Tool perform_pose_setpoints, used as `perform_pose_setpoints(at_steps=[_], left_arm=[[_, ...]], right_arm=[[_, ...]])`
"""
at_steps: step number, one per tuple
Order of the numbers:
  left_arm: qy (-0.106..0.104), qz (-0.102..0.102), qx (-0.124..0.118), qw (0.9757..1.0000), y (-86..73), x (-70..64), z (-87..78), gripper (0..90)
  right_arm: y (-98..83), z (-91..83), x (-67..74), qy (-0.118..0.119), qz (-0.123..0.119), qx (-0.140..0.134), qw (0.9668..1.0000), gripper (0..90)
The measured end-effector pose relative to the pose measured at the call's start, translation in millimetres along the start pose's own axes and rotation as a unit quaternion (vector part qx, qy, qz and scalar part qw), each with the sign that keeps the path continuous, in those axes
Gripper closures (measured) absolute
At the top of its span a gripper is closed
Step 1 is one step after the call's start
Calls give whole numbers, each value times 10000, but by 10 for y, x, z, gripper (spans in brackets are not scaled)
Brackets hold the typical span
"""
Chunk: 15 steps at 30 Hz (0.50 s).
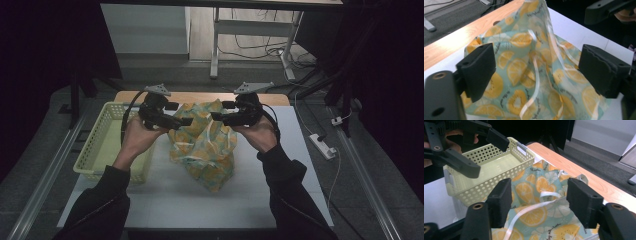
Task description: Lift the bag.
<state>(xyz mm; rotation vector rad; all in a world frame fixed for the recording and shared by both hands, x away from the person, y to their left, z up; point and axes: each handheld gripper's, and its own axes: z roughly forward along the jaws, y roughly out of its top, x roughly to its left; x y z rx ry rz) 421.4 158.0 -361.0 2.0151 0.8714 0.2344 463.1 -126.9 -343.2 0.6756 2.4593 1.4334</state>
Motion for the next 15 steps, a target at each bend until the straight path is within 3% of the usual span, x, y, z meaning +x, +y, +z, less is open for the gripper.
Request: perform_pose_setpoints(at_steps=[15], left_arm=[[37, 18, -80, 10000, -432, -42, -23, 0]], right_arm=[[-261, -33, 20, -78, 124, -20, 9999, 146]])
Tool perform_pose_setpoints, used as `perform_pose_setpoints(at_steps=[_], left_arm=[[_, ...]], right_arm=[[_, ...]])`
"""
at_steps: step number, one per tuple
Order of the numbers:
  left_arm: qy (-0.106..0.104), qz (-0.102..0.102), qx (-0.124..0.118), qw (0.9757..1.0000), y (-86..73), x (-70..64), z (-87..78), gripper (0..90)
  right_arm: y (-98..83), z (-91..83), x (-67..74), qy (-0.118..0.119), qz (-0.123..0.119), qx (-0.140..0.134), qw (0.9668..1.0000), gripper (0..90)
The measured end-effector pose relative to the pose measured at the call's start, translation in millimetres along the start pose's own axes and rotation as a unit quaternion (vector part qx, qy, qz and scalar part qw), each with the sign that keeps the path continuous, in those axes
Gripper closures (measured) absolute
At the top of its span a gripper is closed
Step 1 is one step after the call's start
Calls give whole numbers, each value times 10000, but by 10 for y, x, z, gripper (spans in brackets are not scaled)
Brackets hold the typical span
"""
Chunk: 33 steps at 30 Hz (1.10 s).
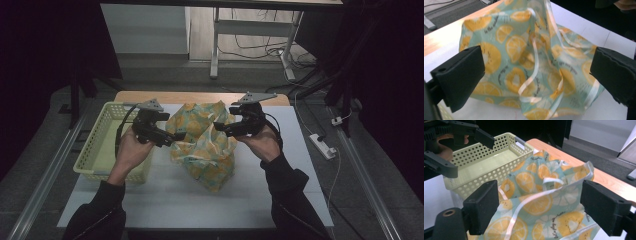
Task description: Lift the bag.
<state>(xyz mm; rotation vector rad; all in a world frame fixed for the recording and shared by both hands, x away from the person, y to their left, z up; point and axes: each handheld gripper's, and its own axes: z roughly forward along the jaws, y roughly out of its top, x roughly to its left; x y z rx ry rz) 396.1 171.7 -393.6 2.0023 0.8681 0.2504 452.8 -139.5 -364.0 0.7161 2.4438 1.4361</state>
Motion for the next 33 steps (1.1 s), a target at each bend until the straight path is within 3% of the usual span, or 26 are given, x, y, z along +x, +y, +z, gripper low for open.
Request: perform_pose_setpoints(at_steps=[11, 16, 33], left_arm=[[-34, -114, -148, 9998, -281, 8, -7, 0], [-1, -143, -191, 9997, -361, -5, -44, 0], [59, -376, -175, 9991, -613, -60, -152, 0]], right_arm=[[-245, 2, -5, -87, 101, -64, 9999, 0], [-345, -23, -3, -213, -18, -41, 9998, 0], [-534, -164, 44, -326, -82, 23, 9994, 0]])
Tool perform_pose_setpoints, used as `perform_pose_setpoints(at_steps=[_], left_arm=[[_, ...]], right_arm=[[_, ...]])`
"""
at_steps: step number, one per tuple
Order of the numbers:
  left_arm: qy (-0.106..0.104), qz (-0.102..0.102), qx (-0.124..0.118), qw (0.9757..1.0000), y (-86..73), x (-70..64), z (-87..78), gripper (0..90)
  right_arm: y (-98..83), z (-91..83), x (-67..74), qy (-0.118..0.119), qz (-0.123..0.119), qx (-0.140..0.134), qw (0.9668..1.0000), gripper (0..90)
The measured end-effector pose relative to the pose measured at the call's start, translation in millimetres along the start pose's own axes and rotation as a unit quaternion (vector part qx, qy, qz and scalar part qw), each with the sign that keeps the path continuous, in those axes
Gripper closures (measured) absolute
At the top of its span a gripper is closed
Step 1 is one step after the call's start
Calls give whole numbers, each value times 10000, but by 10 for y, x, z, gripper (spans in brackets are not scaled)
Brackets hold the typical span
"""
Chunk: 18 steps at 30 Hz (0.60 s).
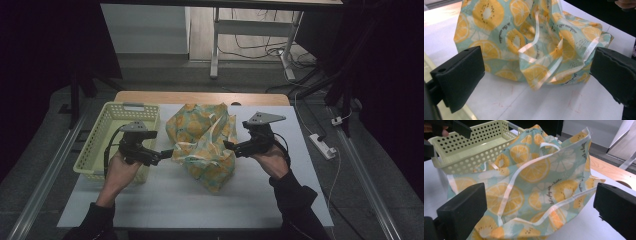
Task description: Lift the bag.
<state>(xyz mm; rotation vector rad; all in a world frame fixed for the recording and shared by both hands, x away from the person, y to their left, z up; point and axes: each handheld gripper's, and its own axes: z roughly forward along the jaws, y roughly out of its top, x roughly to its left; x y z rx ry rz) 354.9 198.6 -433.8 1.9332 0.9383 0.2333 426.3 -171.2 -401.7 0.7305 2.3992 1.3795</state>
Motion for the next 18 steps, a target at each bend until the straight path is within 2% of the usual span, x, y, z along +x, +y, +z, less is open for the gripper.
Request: perform_pose_setpoints(at_steps=[10, 18], left_arm=[[28, -105, 51, 9999, -144, -25, -40, 0], [-75, -258, 56, 9996, -273, -48, -92, 0]], right_arm=[[-103, -51, 6, -8, 42, 65, 10000, 0], [-160, -71, 50, 37, 49, 111, 9999, 0]])
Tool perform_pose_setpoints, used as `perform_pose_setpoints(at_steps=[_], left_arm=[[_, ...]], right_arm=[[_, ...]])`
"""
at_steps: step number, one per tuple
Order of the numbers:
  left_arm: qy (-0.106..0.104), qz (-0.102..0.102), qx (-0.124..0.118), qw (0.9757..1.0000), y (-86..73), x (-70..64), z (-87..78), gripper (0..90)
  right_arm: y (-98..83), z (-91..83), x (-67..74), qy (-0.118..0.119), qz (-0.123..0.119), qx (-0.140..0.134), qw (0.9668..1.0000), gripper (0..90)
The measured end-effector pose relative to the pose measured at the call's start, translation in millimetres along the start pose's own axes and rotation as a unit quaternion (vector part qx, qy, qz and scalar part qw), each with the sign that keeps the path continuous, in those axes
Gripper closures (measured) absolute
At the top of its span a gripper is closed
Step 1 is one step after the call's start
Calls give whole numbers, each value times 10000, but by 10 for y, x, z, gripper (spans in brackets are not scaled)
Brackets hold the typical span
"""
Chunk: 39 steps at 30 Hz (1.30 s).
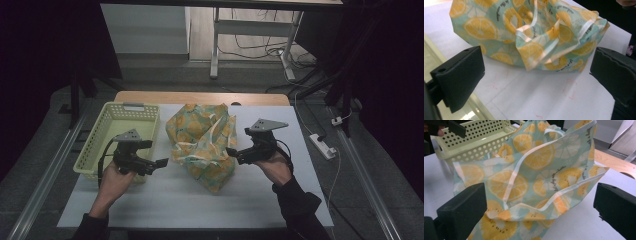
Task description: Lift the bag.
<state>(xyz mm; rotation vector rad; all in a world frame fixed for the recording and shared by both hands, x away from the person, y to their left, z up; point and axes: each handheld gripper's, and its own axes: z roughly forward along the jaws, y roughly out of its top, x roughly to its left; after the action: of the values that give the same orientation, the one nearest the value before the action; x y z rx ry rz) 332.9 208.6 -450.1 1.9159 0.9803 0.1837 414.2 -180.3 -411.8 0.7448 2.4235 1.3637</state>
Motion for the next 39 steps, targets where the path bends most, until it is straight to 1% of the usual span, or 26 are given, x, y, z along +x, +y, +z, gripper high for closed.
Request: perform_pose_setpoints(at_steps=[5, 10, 12, 15, 20, 24, 31, 36, 39], left_arm=[[-85, -115, -57, 9999, -70, -15, -57, 0], [-65, -118, -71, 9999, -136, -37, -132, 0], [-17, -130, -58, 9999, -183, -41, -168, 0], [-27, -190, -81, 9998, -260, -40, -225, 0], [62, -269, -115, 9996, -396, -45, -338, 0], [144, -347, -149, 9992, -526, -55, -433, 0], [336, -426, -209, 9983, -720, -80, -580, 0], [467, -462, -189, 9977, -835, -93, -648, 0], [582, -466, -174, 9971, -894, -103, -692, 0]], right_arm=[[-51, -7, 44, 19, -26, 66, 10000, 0], [-105, -57, 70, 36, -32, 91, 9999, 0], [-133, -84, 77, 33, -16, 83, 10000, 0], [-182, -131, 94, 17, -3, 90, 10000, 0], [-271, -211, 125, -32, 0, 126, 9999, 0], [-364, -295, 141, -93, 61, 125, 9999, 0], [-534, -457, 131, -240, 249, 50, 9994, 0], [-667, -562, 118, -398, 356, 10, 9986, 0], [-749, -621, 112, -477, 404, 9, 9980, 0]])
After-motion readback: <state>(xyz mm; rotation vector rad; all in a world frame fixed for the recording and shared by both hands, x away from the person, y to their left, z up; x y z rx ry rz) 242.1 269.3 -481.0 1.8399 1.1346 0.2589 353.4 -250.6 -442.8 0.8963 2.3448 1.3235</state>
